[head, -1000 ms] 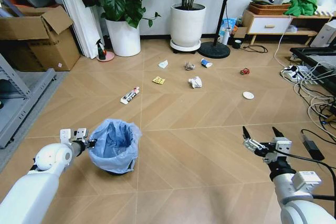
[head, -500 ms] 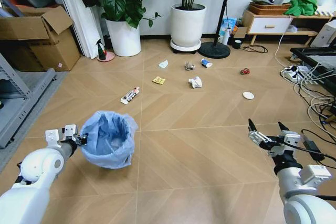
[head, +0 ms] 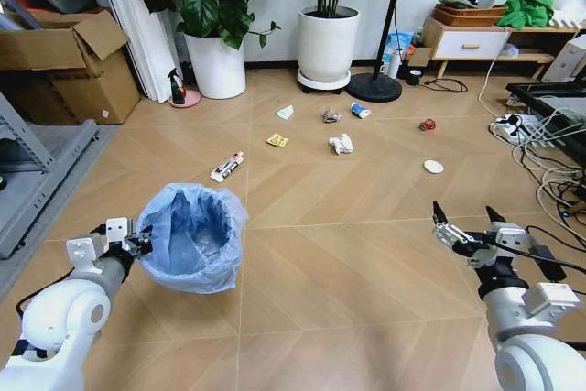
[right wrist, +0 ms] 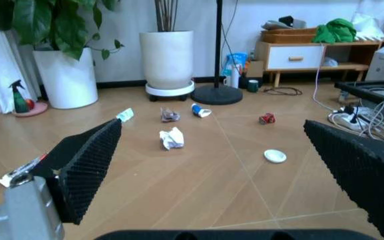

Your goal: Pick up the trash bin and place the garbage on the floor into it.

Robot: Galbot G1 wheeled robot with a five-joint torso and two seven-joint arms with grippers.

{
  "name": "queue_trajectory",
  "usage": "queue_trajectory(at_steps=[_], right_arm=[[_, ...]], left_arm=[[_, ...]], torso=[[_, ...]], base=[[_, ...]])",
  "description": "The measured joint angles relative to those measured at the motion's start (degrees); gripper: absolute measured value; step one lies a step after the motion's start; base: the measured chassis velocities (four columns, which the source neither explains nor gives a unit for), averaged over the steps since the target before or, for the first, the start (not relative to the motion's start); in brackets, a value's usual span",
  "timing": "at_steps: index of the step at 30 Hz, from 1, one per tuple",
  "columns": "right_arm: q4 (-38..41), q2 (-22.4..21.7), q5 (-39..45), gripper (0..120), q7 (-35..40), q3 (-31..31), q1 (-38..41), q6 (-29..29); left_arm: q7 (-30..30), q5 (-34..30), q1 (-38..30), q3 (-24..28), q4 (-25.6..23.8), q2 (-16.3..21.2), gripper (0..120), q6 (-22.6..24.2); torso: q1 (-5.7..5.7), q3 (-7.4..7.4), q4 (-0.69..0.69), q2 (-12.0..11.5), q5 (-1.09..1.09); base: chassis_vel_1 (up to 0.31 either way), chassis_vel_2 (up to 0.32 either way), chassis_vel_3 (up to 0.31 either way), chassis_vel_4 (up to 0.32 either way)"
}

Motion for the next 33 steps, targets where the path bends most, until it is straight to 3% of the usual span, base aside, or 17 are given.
queue_trajectory(at_steps=[18,33], right_arm=[[0.22,0.66,-0.90,100,-1.08,-0.13,-0.50,0.39],[0.17,0.91,-1.69,100,-1.59,-0.44,-0.56,0.82]], left_arm=[[1.51,2.91,1.64,0.74,-1.00,-0.21,0,-1.05],[1.54,3.10,1.86,0.94,-1.33,-0.21,0,-1.45]], torso=[[0.00,0.00,0.01,0.00,-0.01],[0.02,0.01,0.00,0.00,-0.02]], base=[[-0.028,0.021,0.020,-0.016],[-0.151,0.175,0.153,-0.174]])
